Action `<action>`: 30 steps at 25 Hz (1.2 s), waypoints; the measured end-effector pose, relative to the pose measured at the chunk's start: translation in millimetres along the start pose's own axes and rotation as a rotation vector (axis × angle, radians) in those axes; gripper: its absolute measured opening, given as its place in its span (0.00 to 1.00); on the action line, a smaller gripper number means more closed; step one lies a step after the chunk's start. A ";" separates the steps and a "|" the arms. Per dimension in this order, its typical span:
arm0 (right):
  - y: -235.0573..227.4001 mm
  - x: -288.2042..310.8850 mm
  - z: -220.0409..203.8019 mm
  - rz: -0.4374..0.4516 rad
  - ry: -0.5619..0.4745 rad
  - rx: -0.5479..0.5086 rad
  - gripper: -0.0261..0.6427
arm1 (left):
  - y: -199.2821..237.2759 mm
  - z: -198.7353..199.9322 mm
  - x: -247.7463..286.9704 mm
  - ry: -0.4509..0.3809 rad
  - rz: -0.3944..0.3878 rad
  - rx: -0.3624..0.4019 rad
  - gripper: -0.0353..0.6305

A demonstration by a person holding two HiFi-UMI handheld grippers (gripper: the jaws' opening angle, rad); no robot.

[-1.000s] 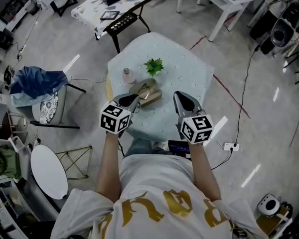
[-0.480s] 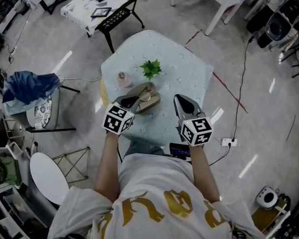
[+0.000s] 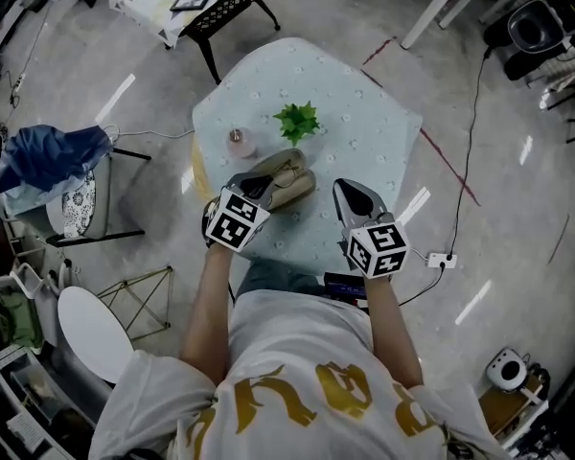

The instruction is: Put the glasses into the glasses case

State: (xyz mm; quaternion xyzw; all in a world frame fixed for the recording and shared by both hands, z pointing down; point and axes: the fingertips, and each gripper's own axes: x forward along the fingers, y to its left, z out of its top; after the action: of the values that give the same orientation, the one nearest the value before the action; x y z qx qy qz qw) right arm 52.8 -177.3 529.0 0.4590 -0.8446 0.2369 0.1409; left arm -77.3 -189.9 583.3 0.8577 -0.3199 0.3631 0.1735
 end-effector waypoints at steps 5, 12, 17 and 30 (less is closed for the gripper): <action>-4.7 7.4 -8.4 -0.009 0.028 0.006 0.07 | 0.8 -8.0 18.4 0.039 -0.014 0.026 0.08; -18.4 7.7 -20.2 -0.043 0.062 0.024 0.08 | 1.3 -20.4 39.4 0.104 -0.022 0.049 0.08; -21.4 9.6 -29.3 -0.052 0.082 0.040 0.07 | 4.4 -25.3 50.3 0.132 -0.015 0.054 0.08; -14.5 16.2 -41.5 -0.042 0.107 0.061 0.07 | 4.2 -33.3 64.4 0.166 -0.022 0.087 0.08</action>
State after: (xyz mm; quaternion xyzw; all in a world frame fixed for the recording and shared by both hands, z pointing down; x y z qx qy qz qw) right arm 57.1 -173.5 575.5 0.4673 -0.8184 0.2837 0.1768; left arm -62.8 -202.6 653.4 0.8348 -0.2787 0.4448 0.1661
